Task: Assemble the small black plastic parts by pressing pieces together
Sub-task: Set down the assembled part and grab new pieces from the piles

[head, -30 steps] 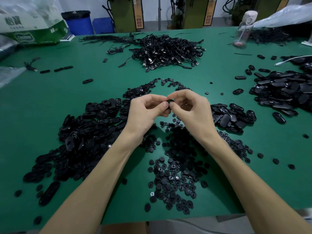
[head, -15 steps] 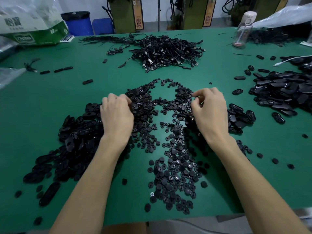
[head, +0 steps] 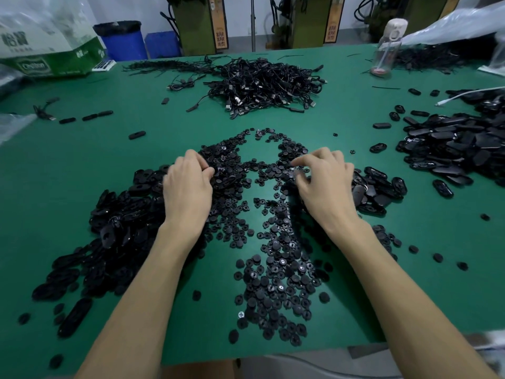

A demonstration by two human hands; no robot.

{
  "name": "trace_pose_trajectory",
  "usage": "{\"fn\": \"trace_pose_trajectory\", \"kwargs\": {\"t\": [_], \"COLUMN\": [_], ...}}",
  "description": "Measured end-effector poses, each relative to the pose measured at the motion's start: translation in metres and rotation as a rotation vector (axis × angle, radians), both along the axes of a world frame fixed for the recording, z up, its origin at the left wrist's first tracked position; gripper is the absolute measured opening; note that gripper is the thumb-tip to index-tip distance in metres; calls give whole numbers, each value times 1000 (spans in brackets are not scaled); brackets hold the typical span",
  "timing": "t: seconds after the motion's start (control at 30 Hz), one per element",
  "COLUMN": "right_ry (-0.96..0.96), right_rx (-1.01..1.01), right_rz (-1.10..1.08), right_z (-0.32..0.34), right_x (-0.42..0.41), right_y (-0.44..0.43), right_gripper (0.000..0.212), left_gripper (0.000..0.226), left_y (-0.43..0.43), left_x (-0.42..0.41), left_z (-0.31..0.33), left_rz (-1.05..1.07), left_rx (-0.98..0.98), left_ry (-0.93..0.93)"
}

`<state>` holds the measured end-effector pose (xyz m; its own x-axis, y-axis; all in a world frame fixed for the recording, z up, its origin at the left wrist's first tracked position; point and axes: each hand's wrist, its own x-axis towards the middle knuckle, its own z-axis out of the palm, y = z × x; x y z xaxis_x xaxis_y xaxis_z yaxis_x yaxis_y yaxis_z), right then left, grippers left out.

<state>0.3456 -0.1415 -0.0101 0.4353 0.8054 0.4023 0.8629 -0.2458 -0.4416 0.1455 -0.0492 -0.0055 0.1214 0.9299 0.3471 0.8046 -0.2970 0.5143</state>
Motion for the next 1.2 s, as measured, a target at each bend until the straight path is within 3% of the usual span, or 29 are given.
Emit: {"fn": "trace_pose_trajectory", "kwargs": {"t": [0.07,0.2,0.33,0.47,0.53,0.87,1.2], "right_ry": [-29,-75,-75,-66,-57,59,772], "right_rx": [-28,-112,-131,-88,-78,-26,287], "right_rz": [88,137,125,117,116,146,267], "right_z": [-3,-8,-10,-10,-10,-11,0], "right_x": [-6,-7,-8,-9,-9,-5,-7], "right_y": [2,4,6,6,6,9,4], "right_gripper": [27,36,22,12,12,16,4], "left_gripper": [4,22,15,18,12,27,23], "left_y": [-3,-14,-22,-23,-23,-24,-22], "left_x": [5,18,25,27,29,33,31], "left_z": [1,2,0,-3,-4,-5,-8], "left_rz": [-112,-327,-423,-436,-424,-430,-454], "left_rx": [-47,-245,-473,-506,-518,-658,-669], "left_ry": [-188,-499,-732,-759,-799,-914,-934]}}
